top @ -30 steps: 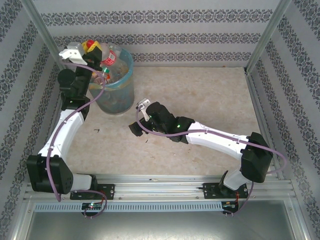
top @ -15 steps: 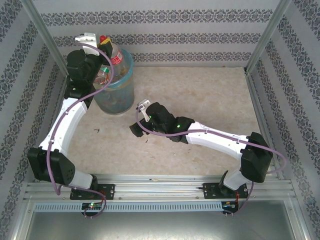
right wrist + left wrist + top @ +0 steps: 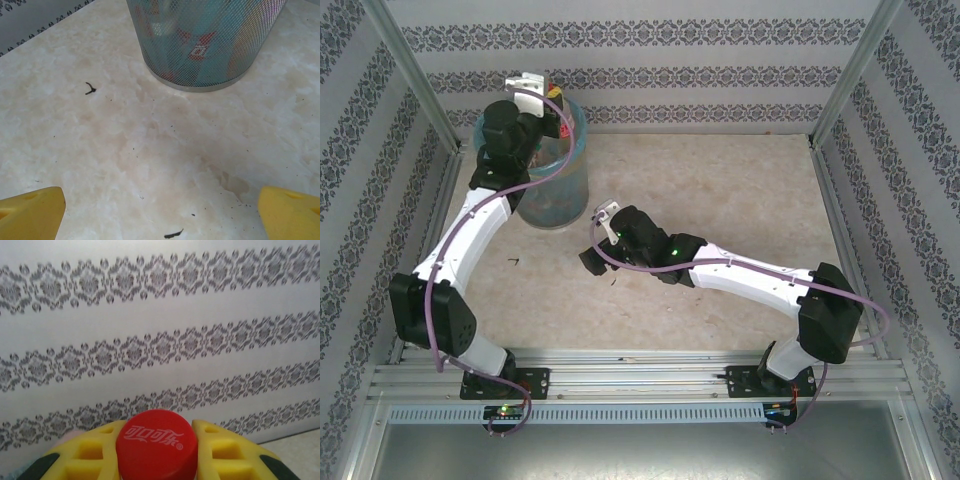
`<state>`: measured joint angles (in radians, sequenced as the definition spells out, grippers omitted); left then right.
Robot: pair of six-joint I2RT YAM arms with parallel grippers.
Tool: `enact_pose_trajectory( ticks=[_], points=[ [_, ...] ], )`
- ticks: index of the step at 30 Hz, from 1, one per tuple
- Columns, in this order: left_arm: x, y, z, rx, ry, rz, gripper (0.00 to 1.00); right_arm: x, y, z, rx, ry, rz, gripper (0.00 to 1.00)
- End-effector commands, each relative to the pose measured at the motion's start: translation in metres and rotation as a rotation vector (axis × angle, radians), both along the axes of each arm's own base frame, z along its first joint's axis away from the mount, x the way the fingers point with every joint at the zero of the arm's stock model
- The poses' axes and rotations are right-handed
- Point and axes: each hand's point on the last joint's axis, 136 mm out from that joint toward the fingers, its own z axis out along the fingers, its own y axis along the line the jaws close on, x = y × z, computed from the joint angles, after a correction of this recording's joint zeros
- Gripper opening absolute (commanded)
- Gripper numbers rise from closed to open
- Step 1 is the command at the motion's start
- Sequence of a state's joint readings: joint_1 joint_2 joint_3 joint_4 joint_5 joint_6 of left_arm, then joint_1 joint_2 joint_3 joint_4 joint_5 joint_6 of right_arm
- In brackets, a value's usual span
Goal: Put the plastic bottles in the bin
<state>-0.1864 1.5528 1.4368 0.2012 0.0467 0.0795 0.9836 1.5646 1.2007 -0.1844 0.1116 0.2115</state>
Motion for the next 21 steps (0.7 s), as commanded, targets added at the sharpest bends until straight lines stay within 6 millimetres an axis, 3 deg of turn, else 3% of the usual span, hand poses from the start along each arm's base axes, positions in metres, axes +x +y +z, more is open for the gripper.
enact_pose_trajectory(
  ticks=[1,7,14,17,21],
  points=[
    [0.001,0.02,-0.171,0.189,0.495,0.076,0.0,0.006,0.001,0.0,0.001,0.009,-0.019,0.98],
    [-0.003,0.022,-0.201,0.163,0.594,0.082,0.0,0.007,0.002,-0.002,-0.005,0.014,-0.019,0.98],
    [-0.003,0.03,-0.214,0.098,0.652,0.086,0.0,0.006,0.003,-0.002,-0.005,0.019,-0.017,0.98],
    [0.0,0.025,-0.196,0.063,0.623,0.061,0.0,0.007,0.003,-0.002,-0.007,0.018,-0.017,0.98],
    [0.002,0.018,-0.146,0.008,0.544,0.031,0.0,0.007,0.003,0.003,-0.001,0.011,-0.016,0.98]
  ],
)
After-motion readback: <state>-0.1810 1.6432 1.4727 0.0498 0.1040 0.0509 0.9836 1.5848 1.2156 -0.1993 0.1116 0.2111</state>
